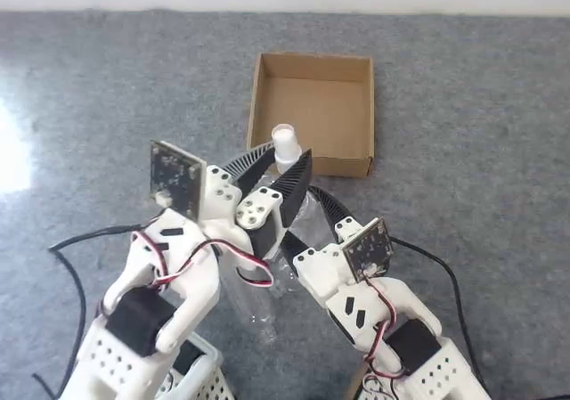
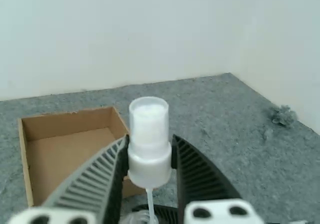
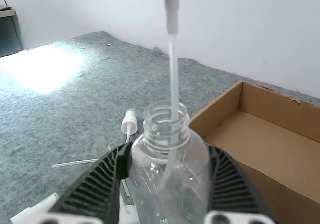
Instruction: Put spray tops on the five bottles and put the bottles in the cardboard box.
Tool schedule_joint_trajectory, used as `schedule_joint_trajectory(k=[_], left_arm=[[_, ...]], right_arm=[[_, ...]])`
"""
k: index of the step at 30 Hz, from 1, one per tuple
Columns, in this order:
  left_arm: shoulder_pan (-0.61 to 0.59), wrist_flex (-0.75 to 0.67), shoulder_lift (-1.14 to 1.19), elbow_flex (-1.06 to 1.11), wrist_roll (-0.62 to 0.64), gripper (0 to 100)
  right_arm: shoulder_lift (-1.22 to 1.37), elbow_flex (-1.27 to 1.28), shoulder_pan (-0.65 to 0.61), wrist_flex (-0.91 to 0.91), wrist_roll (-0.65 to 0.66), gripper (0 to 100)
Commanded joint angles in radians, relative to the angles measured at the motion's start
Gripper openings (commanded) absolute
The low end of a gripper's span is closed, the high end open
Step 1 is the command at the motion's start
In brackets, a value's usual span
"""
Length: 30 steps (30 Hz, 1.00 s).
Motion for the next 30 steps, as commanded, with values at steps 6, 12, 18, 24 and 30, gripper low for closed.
schedule_joint_trajectory(k=[6,12,18,24,30], left_arm=[[0.005,0.012,-0.011,0.015,-0.066,3],[0.012,0.014,-0.009,0.073,-0.08,3],[0.06,0.009,-0.009,0.11,-0.094,3],[0.061,0.008,-0.009,0.119,-0.094,3],[0.064,-0.029,-0.009,0.16,-0.14,3]], right_arm=[[-0.016,0.021,0.018,0.013,0.072,12.8],[-0.018,0.018,0.047,0.013,0.072,12.8],[-0.018,0.017,0.07,0.01,0.072,12.8],[-0.018,0.017,0.07,0.013,0.072,12.8],[-0.018,0.017,0.071,0.013,0.075,12.8]])
